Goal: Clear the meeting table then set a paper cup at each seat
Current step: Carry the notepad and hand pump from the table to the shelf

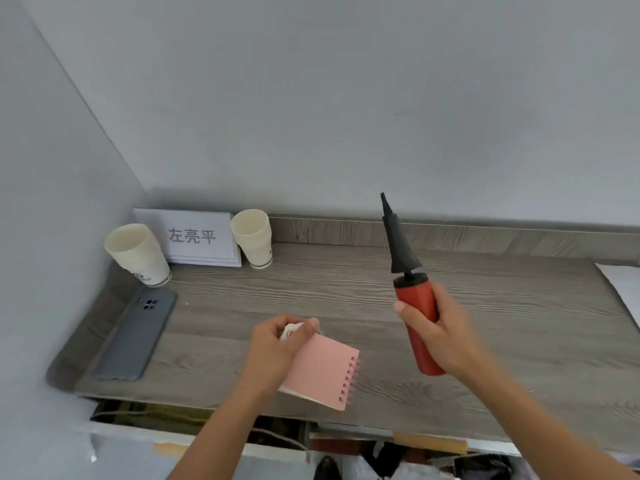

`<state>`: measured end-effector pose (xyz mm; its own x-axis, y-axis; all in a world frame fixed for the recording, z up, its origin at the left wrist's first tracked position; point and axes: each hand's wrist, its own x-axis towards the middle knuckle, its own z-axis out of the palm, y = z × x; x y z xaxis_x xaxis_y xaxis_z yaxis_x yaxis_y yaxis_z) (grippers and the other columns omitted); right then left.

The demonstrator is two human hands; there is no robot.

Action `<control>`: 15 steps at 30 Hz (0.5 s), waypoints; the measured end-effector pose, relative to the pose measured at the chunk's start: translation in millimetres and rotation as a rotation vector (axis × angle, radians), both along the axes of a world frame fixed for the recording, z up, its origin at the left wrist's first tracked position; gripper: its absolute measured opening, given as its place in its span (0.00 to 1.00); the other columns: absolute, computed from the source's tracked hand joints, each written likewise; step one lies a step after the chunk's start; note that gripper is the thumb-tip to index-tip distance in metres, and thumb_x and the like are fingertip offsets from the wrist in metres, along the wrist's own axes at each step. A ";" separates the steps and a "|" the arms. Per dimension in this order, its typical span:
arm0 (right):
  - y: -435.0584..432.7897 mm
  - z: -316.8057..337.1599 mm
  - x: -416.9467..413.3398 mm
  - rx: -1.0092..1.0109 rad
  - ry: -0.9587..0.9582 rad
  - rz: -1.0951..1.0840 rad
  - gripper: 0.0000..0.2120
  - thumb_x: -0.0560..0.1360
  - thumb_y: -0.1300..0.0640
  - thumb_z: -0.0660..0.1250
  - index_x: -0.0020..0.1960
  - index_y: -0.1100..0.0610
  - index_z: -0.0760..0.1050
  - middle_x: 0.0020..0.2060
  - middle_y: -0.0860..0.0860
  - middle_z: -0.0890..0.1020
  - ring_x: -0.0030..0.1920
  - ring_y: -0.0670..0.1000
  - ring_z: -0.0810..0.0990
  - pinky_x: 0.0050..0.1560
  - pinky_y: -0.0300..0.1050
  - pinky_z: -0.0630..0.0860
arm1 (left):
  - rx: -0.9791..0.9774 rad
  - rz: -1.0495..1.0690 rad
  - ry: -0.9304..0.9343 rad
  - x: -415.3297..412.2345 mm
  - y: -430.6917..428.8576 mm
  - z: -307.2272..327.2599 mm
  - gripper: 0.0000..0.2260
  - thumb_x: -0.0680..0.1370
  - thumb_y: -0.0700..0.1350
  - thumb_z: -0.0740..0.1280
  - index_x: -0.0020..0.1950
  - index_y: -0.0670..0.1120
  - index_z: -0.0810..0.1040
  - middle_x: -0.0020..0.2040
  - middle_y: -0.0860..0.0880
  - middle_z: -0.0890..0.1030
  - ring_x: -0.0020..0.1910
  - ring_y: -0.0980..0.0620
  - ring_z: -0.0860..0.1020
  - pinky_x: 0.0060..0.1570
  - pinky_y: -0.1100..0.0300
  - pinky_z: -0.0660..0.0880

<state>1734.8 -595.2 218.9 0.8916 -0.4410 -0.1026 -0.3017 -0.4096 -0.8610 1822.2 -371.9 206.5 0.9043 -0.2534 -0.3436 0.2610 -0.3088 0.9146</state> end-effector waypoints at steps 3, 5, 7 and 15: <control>-3.5 -5.7 58.4 -0.077 -0.025 0.009 0.16 0.71 0.36 0.65 0.50 0.45 0.70 0.43 0.49 0.80 0.44 0.50 0.79 0.46 0.48 0.77 | 0.005 -0.004 0.046 22.0 -5.6 -11.8 0.06 0.75 0.47 0.72 0.39 0.46 0.84 0.31 0.51 0.84 0.27 0.59 0.80 0.26 0.67 0.74; -5.1 -12.6 101.5 -0.090 -0.064 0.037 0.19 0.70 0.35 0.66 0.53 0.46 0.69 0.46 0.48 0.80 0.47 0.49 0.79 0.48 0.47 0.75 | 0.005 0.012 0.073 31.1 -4.2 -19.9 0.06 0.75 0.47 0.72 0.41 0.46 0.84 0.32 0.50 0.84 0.28 0.57 0.81 0.26 0.66 0.75; -5.2 -24.7 142.9 -0.085 -0.102 0.059 0.18 0.71 0.39 0.69 0.55 0.45 0.69 0.49 0.47 0.80 0.51 0.49 0.78 0.52 0.47 0.75 | 0.020 0.063 0.088 36.8 1.9 -25.5 0.06 0.75 0.46 0.72 0.41 0.45 0.84 0.32 0.50 0.84 0.28 0.58 0.80 0.25 0.67 0.75; 2.0 -67.1 215.5 -0.233 -0.144 0.029 0.23 0.71 0.43 0.72 0.58 0.55 0.72 0.51 0.51 0.80 0.49 0.52 0.78 0.47 0.46 0.73 | 0.056 0.247 0.196 41.2 34.6 -35.5 0.07 0.74 0.47 0.72 0.44 0.44 0.83 0.36 0.46 0.86 0.32 0.51 0.82 0.30 0.59 0.76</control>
